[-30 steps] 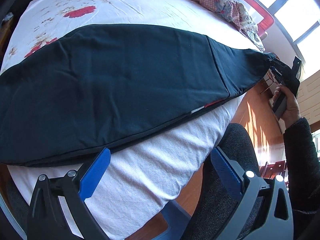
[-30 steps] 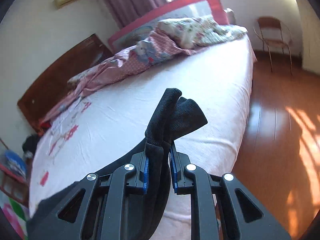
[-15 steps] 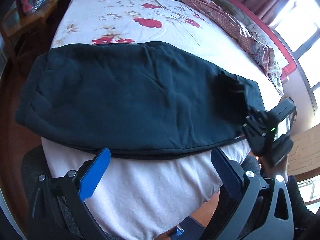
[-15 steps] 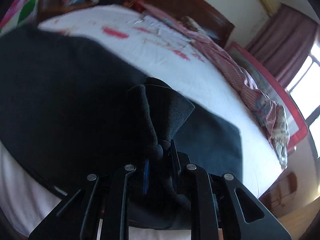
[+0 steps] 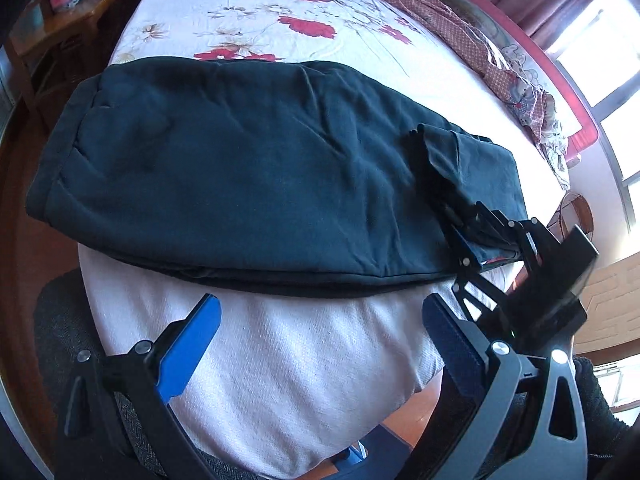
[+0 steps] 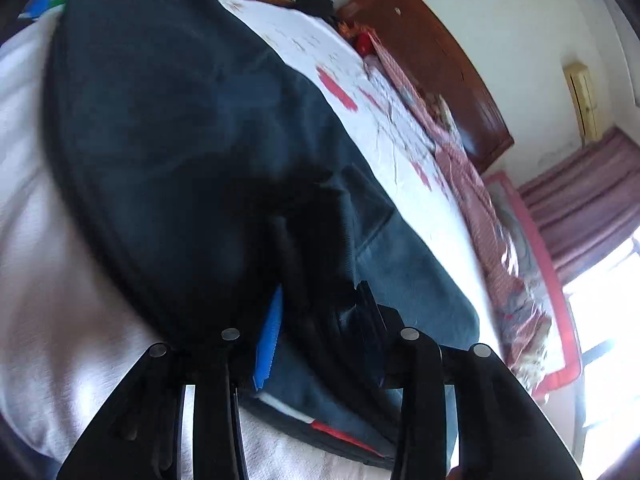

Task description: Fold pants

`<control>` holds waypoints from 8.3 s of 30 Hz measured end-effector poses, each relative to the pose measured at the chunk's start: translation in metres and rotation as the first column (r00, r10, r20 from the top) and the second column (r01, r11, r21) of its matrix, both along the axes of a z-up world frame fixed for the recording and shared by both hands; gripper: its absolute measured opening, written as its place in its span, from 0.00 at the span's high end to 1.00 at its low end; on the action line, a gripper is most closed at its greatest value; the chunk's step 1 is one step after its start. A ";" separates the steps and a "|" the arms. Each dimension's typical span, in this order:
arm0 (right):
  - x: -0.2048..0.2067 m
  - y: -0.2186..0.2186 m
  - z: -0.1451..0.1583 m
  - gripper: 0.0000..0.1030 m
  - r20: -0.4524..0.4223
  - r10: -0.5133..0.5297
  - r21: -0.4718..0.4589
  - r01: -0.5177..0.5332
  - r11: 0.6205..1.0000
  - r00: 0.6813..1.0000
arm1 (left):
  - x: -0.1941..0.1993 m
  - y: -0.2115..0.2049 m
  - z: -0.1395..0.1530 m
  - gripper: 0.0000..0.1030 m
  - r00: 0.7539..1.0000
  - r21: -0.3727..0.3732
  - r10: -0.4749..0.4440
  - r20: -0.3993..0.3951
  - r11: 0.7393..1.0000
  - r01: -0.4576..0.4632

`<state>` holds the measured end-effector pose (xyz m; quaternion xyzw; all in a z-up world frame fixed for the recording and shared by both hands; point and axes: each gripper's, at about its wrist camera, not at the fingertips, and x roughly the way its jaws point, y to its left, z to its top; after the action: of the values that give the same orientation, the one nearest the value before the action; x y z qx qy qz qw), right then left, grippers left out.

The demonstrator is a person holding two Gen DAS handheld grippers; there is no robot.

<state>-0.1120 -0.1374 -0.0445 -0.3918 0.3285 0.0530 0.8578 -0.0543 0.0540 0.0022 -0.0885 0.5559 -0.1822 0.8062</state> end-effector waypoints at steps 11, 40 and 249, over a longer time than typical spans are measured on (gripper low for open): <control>0.053 -0.092 0.062 0.63 0.018 -0.360 0.427 0.319 0.846 0.933 | 0.004 0.029 -0.006 0.02 0.997 0.009 0.078 0.005 0.997 -0.078; 0.085 -0.010 0.002 0.63 -0.080 -0.265 0.010 0.267 0.964 0.961 | 0.076 0.217 -0.107 0.02 0.928 -0.652 0.277 -0.250 0.661 -0.372; 0.213 -0.120 0.062 0.31 -0.323 0.073 0.910 0.331 -0.249 0.943 | 0.146 -0.020 0.007 0.26 0.955 -0.377 -0.077 0.288 0.907 0.186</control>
<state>0.1006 -0.2577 0.0180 0.4790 0.3083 0.2471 0.7839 0.0914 0.0344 0.0091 -0.1880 0.3982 -0.3565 0.8240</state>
